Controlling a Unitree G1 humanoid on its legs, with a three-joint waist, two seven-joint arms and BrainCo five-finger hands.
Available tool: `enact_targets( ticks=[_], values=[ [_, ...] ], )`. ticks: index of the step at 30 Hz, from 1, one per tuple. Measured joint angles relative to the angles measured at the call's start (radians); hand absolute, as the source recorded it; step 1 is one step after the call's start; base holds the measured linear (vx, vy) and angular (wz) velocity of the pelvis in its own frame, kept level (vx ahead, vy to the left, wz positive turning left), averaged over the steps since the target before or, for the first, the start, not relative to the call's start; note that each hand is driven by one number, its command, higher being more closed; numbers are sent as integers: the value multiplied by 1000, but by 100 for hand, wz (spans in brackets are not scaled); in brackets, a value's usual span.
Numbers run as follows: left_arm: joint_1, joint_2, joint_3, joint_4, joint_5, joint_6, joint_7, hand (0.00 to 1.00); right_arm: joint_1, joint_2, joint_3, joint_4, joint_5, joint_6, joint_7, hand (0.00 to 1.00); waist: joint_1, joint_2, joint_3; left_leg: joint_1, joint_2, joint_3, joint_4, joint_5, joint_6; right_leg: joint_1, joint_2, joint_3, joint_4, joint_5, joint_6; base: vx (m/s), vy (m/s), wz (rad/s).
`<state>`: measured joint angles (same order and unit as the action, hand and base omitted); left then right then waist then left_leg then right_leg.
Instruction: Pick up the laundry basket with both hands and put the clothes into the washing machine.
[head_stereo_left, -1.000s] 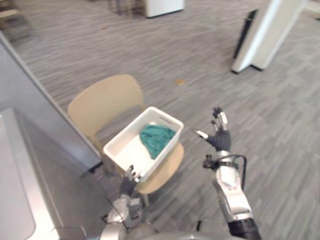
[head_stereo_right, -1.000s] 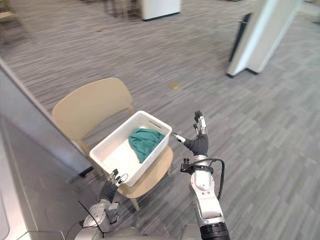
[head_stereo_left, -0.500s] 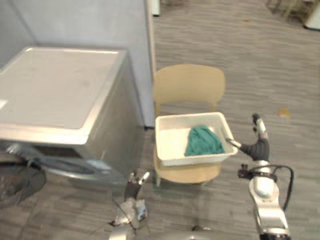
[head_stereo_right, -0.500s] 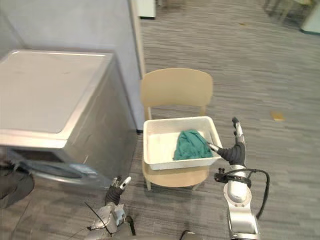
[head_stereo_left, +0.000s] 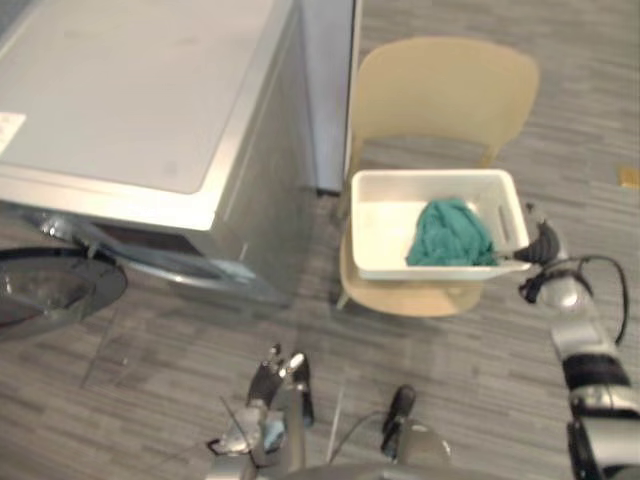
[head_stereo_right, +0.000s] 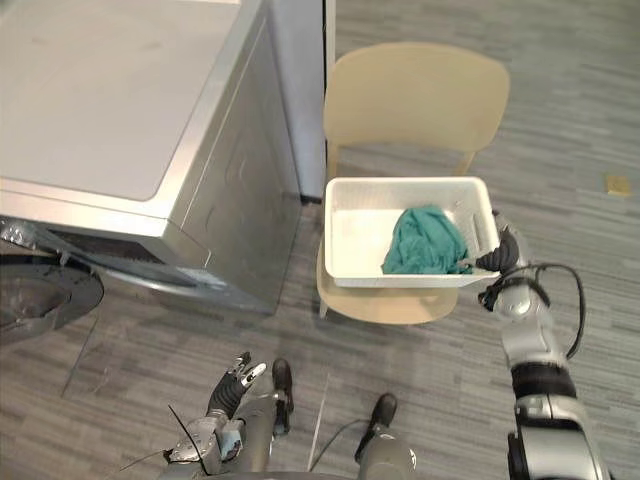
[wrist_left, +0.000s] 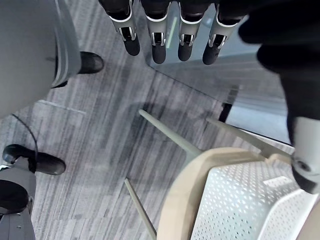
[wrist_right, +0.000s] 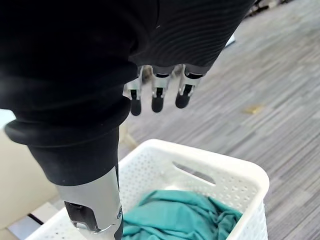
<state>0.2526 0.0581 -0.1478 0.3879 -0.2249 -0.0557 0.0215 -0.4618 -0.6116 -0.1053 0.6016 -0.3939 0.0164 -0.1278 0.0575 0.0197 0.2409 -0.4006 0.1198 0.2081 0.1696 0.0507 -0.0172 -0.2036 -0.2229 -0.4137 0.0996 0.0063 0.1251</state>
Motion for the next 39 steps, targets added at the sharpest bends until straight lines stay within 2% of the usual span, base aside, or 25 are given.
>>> enact_targets(
  ticks=[3,6,9,14,17,21,22,26,30,39],
  values=[
    [-8,5,0,-19,-5,-5,0,0,-63,-34,32,58,-1,5,0,0,13,0,30,-11,-8,3,-41,29,3,-29,-3,-2,-2,10,-3,-12,10,1],
    [-26,4,0,-26,-62,-32,0,0,-176,-80,107,139,1,5,0,0,12,3,58,-24,-19,5,-97,66,7,-61,-4,-1,-20,31,-2,-10,12,0],
    [-61,4,-1,-26,-89,-41,0,0,-265,-119,159,163,2,3,0,0,12,4,91,-30,-20,9,-138,94,9,-85,-2,-2,-22,43,-7,-8,6,-1],
    [-83,5,-12,-24,-111,-49,2,0,-371,-145,230,174,2,0,1,0,11,5,112,-42,-24,5,-173,120,9,-104,2,-11,-35,52,-7,0,-1,1],
    [-93,6,-20,-22,-119,-50,2,0,-461,-147,305,279,4,-8,5,0,13,8,121,-50,-28,-9,-188,139,5,-109,2,-25,-35,53,-8,-2,1,12],
    [-147,10,-58,-22,-141,-63,2,0,-625,-182,395,459,11,-11,26,0,25,32,167,-49,-30,-15,-223,166,3,-117,4,-36,-34,56,-11,-43,20,8],
    [-168,10,-72,-22,-156,-64,2,0,-663,-196,413,501,19,-10,28,0,36,43,181,-51,-29,-15,-243,177,2,-129,6,-34,-34,60,-14,-69,21,-7],
    [-226,23,-108,-14,-161,-65,3,0,-721,-200,495,589,41,-10,50,0,45,51,204,-81,-25,-8,-263,192,-3,-172,12,-27,-34,70,-18,-36,18,-6],
    [-279,22,-139,14,-161,-65,3,0,-722,-187,551,603,51,-9,75,0,42,53,207,-106,-23,11,-263,197,2,-205,13,-18,-35,75,-18,15,11,-9],
    [-323,4,-167,14,-162,-65,13,0,-722,-138,577,607,79,-7,66,0,40,53,207,-117,-9,21,-263,207,-13,-221,16,-11,-35,75,-19,34,-8,-4]
  ],
)
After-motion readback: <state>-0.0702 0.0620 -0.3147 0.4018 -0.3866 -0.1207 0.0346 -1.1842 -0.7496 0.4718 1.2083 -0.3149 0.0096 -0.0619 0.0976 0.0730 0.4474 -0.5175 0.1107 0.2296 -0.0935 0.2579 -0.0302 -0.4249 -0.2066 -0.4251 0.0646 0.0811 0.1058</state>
